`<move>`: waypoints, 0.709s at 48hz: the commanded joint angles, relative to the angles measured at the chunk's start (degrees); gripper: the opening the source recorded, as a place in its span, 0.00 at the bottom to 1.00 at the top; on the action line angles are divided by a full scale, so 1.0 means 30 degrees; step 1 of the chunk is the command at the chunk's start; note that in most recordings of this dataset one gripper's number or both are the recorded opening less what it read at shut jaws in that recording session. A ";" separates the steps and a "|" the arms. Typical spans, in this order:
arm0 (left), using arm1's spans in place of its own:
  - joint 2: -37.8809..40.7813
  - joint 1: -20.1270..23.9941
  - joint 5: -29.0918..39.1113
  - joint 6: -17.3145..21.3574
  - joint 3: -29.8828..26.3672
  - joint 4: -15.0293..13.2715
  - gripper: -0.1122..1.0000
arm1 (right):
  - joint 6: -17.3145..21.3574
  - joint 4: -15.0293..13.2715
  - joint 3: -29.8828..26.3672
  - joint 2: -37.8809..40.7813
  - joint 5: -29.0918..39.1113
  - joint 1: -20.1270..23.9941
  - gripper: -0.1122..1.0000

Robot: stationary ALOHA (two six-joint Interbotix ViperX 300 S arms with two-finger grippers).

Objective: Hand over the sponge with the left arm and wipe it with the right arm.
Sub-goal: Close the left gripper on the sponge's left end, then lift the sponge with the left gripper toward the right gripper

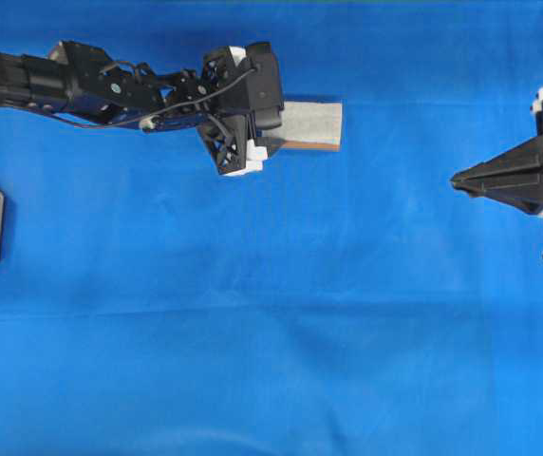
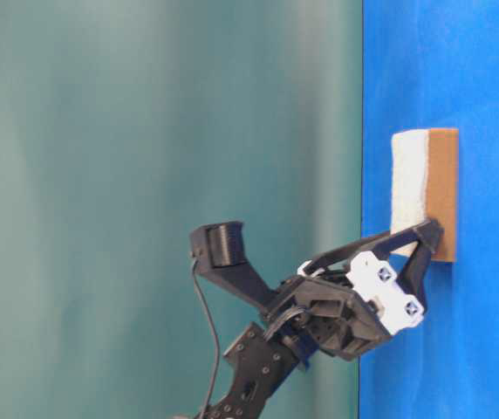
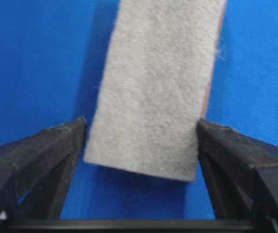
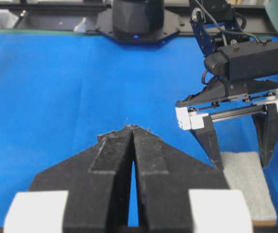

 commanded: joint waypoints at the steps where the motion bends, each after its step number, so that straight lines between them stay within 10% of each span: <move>1: -0.0029 0.0117 -0.0088 0.0029 -0.0352 -0.0029 0.94 | 0.0029 0.0029 -0.0322 0.0176 -0.0059 0.0000 0.10; 19: -0.0381 0.0059 0.0469 -0.0234 -0.0498 -0.0059 0.92 | 0.0029 0.0029 -0.0322 0.0264 0.0146 0.0000 0.10; 34: -0.2285 -0.0146 0.2666 -0.1494 -0.0146 -0.0059 0.34 | 0.0029 0.0029 -0.0352 0.0264 0.0439 0.0000 0.10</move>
